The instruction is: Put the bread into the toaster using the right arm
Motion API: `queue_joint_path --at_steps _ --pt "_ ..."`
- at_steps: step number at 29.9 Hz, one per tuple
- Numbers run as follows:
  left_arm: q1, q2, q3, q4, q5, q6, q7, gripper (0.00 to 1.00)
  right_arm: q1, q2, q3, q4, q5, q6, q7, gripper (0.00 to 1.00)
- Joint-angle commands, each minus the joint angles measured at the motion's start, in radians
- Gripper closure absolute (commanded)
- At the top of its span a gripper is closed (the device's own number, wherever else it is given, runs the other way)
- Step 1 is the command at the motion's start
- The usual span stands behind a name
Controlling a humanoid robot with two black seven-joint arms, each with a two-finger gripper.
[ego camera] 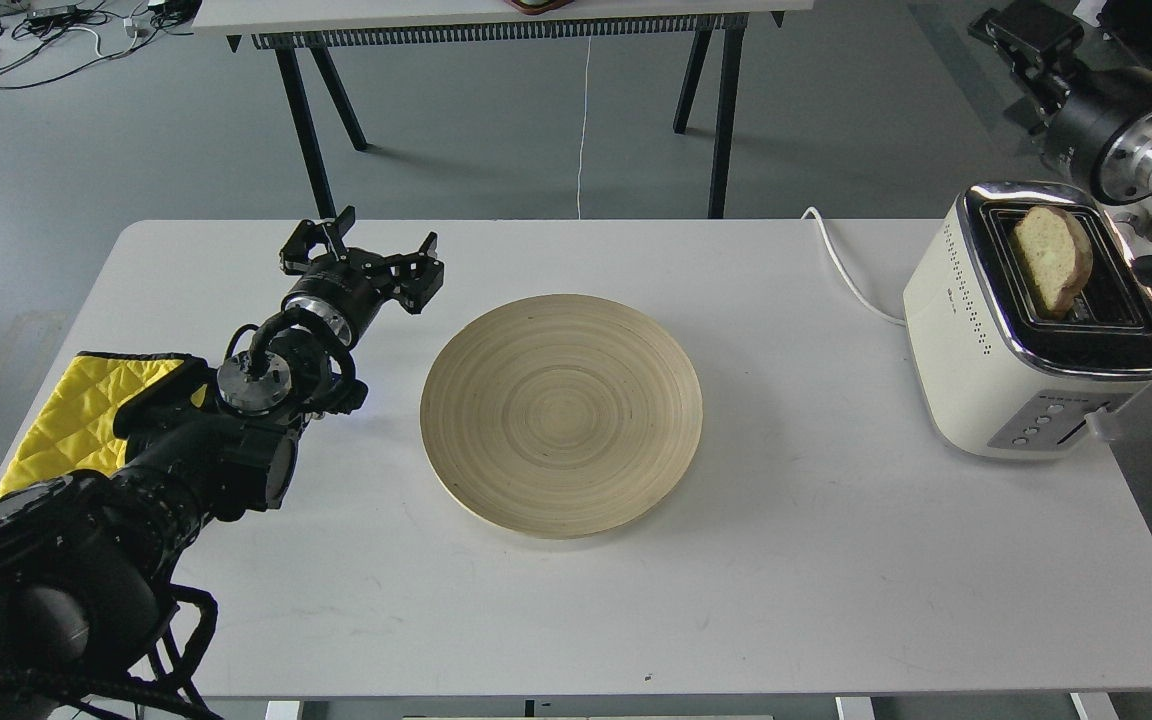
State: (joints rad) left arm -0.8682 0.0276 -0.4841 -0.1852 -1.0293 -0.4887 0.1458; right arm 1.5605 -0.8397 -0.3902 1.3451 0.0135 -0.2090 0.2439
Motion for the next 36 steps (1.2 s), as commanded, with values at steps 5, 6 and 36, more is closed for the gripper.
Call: queue_joint_path --at_steps 5,6,36 --pt "0.0 0.0 0.001 0.001 0.0 0.0 0.0 0.0 -0.276 0.123 0.302 -0.112 0.221 0.298 0.138 0.0" --pt "0.0 0.0 0.001 0.001 0.0 0.0 0.0 0.0 -0.314 0.149 0.329 -0.138 0.239 0.348 0.158 0.0" --pt "0.0 0.0 0.001 0.0 0.0 0.0 0.0 0.0 -0.735 0.504 0.659 -0.636 0.269 0.698 0.212 0.0"
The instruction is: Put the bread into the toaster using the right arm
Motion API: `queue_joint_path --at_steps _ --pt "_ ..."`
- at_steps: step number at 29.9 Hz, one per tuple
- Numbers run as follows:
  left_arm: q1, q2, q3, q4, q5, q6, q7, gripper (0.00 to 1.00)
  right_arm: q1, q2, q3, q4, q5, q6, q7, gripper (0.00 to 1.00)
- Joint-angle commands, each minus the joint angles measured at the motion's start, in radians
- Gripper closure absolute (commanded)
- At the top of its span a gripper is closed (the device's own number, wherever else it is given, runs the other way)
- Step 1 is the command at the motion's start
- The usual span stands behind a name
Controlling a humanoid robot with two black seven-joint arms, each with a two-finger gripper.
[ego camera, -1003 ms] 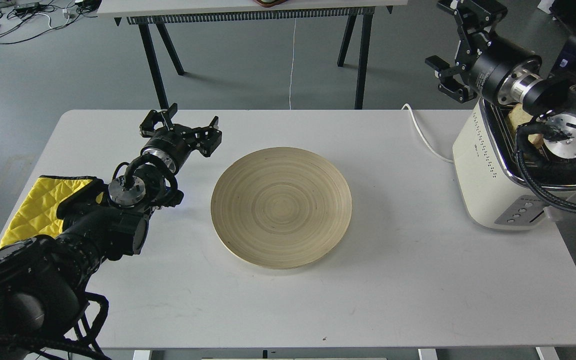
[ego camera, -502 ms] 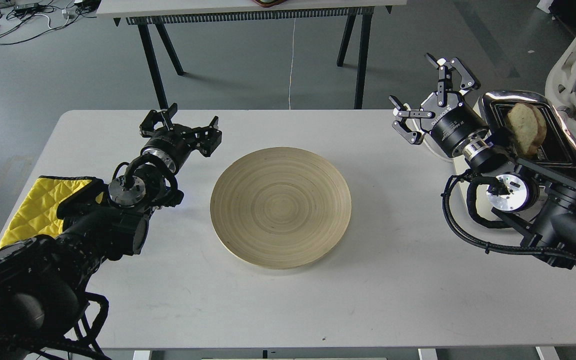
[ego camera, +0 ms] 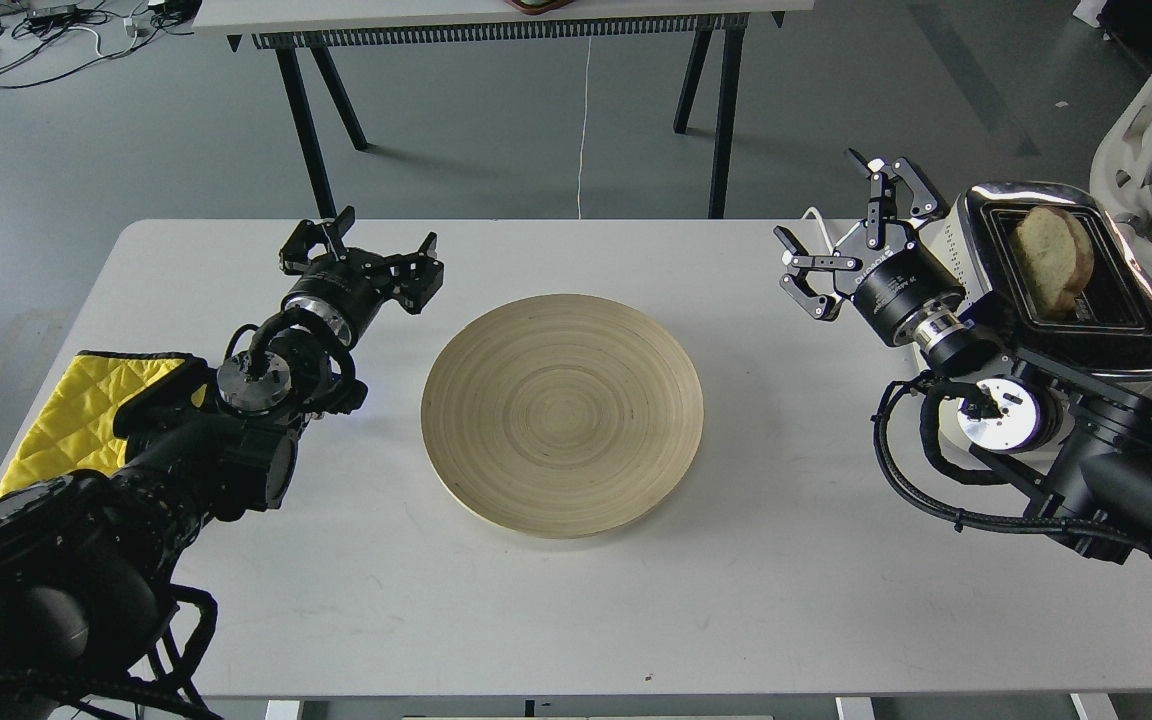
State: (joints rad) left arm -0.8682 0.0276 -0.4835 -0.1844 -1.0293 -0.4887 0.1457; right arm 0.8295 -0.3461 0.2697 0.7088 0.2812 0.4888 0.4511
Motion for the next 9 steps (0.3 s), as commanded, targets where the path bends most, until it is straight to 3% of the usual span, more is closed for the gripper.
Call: queue_joint_path --at_steps 1,9 --pt "0.0 0.0 0.0 0.0 0.0 0.0 0.0 0.0 -0.006 0.018 0.0 0.001 0.0 0.0 0.009 0.0" --pt "0.002 0.0 0.0 0.0 0.0 0.0 0.0 0.0 -0.006 0.027 -0.001 0.003 -0.002 0.0 0.015 0.0"
